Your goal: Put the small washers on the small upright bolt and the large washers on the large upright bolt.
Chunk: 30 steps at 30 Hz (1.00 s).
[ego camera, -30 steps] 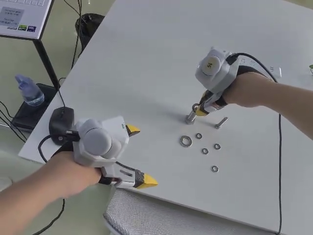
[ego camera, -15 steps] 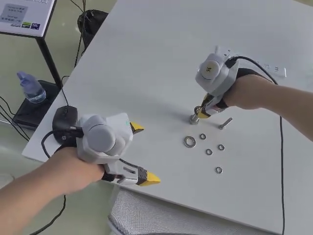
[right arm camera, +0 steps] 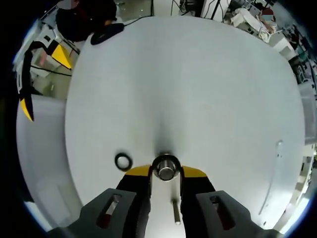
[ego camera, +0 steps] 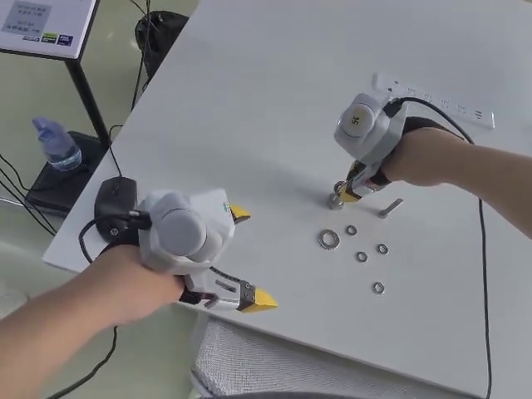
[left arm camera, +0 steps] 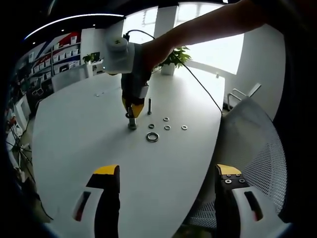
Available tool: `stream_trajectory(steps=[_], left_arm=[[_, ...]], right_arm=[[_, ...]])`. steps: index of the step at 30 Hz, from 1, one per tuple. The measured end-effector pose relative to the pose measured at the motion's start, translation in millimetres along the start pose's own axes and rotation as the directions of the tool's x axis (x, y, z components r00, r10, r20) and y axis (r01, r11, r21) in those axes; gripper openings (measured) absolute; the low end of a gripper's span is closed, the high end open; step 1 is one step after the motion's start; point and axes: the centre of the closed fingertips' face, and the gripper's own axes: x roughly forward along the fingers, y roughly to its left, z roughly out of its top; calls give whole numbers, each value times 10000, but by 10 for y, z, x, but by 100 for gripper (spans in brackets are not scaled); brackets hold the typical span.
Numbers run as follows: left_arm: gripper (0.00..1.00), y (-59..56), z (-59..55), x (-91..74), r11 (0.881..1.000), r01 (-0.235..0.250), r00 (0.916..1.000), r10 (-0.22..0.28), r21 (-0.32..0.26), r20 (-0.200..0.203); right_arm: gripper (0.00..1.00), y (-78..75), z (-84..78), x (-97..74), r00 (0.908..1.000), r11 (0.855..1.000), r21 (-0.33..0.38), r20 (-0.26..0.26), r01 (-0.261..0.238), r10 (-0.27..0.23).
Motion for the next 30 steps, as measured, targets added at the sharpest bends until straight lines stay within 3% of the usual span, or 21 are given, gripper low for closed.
stream_trajectory(steps=[18,30], left_arm=[[78,15,72,25,9999,90,9999,-90,55,60],[78,12,55,46,9998,140,9999,-138,162,-73]], right_arm=[[21,63,-35,181,9998,10000,-53,-188,-80,79],[21,52,-53,264,9999,10000,98,-126,-6,7]])
